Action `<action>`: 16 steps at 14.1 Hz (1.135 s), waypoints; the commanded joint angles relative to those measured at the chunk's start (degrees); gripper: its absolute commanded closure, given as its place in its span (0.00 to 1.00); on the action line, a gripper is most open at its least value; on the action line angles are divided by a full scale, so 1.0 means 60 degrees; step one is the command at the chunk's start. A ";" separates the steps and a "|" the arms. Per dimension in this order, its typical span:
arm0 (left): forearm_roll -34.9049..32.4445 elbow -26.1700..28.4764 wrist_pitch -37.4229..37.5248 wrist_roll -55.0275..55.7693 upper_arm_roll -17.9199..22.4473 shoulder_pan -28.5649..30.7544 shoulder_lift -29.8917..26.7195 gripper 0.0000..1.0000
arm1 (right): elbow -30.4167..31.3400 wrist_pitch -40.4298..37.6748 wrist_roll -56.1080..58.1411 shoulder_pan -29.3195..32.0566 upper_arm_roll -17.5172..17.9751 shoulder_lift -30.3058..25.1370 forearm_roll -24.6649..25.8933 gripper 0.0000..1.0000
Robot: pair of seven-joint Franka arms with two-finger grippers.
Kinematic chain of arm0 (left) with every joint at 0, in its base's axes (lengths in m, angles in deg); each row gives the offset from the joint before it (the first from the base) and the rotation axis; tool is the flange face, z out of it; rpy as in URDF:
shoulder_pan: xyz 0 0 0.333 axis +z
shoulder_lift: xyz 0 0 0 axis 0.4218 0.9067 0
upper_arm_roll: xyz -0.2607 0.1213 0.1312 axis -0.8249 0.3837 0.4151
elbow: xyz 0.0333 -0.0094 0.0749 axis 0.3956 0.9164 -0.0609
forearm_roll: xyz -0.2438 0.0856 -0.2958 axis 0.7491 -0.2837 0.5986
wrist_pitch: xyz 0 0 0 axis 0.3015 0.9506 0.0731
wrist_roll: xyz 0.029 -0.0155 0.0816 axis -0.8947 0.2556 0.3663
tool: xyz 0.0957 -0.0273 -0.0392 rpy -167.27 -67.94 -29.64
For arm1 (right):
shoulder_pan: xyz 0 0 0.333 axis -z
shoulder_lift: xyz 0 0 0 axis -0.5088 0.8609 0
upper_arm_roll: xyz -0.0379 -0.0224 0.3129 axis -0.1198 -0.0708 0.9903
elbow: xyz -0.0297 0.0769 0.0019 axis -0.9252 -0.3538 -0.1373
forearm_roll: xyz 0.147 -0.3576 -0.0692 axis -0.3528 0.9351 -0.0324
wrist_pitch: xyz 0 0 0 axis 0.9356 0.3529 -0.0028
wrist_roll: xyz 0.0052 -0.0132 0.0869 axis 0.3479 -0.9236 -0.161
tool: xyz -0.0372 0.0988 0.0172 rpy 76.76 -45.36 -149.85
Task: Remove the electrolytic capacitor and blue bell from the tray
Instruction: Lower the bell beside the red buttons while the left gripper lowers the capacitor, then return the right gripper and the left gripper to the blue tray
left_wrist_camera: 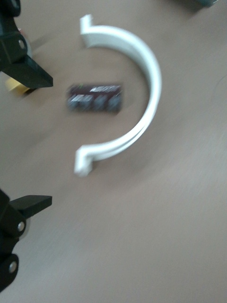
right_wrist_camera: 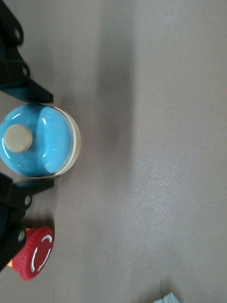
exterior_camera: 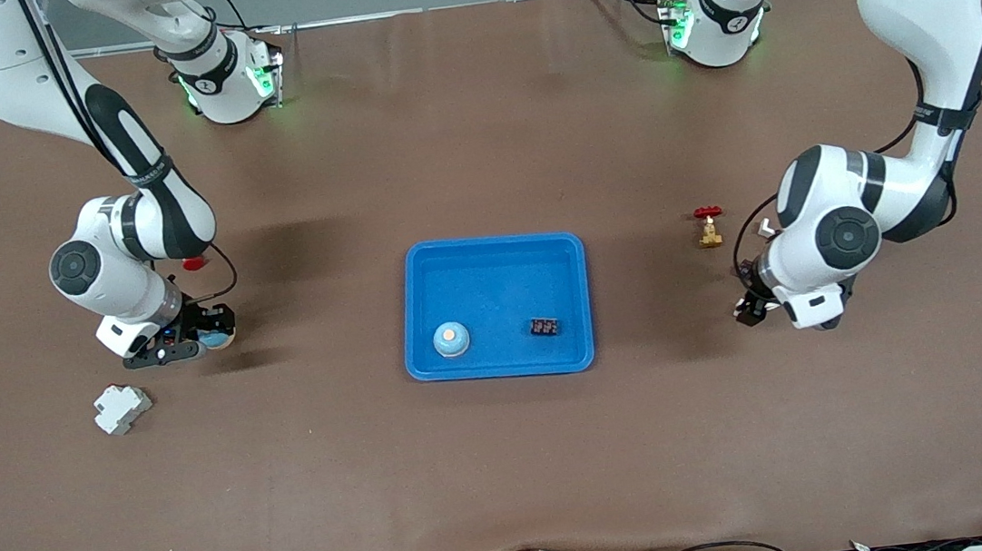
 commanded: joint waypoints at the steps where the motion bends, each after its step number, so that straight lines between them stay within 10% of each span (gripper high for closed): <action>1: 0.0157 -0.0763 0.0103 0.0907 -0.0040 -0.0825 0.0320 0.00 | -0.0429 -0.0593 0.0050 0.0174 0.0184 -0.0002 -0.0049 0.00; 5: 0.0406 -0.2110 0.0103 0.2297 -0.0040 -0.1866 0.0951 0.00 | -0.1937 -0.3597 -0.1013 -0.0220 0.0243 -0.0543 -0.0063 0.00; 11: 0.0157 -0.3445 -0.0512 0.5156 0.0121 -0.3640 0.2196 0.00 | -0.3475 -0.4216 -0.6035 -0.2824 0.0243 -0.0545 -0.0078 0.00; 16: 0.0128 -0.4061 -0.1200 0.5670 0.0384 -0.4416 0.2855 0.00 | -0.6357 -0.5195 -0.9510 -0.4599 0.0228 0.1135 -0.0078 0.00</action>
